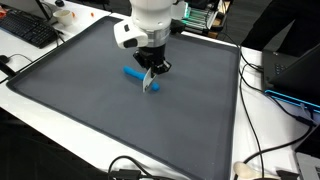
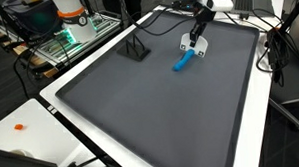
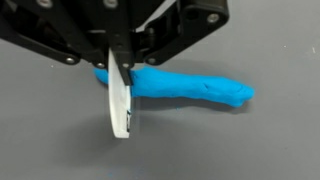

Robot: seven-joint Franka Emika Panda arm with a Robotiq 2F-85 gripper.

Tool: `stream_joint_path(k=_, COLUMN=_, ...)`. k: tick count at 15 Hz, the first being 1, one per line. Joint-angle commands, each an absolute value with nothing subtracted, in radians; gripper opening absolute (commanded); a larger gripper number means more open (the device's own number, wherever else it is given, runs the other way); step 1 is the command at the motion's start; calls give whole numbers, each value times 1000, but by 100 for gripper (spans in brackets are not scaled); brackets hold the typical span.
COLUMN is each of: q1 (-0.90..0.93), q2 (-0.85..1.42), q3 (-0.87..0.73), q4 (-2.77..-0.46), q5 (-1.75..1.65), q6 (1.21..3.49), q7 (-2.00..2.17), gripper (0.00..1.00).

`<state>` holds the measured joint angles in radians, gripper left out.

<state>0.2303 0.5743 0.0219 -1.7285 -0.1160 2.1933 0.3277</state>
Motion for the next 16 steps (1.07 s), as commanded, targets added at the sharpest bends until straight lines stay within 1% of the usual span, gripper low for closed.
stream_joint_path(k=1, q1=208, q2=529, q3=35, q4=-1759, q5=-81, q6=2179, q7=301, gripper=1)
stream_joint_path(k=10, q1=192, q2=490, q3=29, q4=-1761, q5=-74, q6=2181, q7=291, gripper=1)
stream_joint_path(k=16, q1=183, q2=505, q3=20, q4=-1757, q5=-78, q6=2189, q7=299, gripper=1)
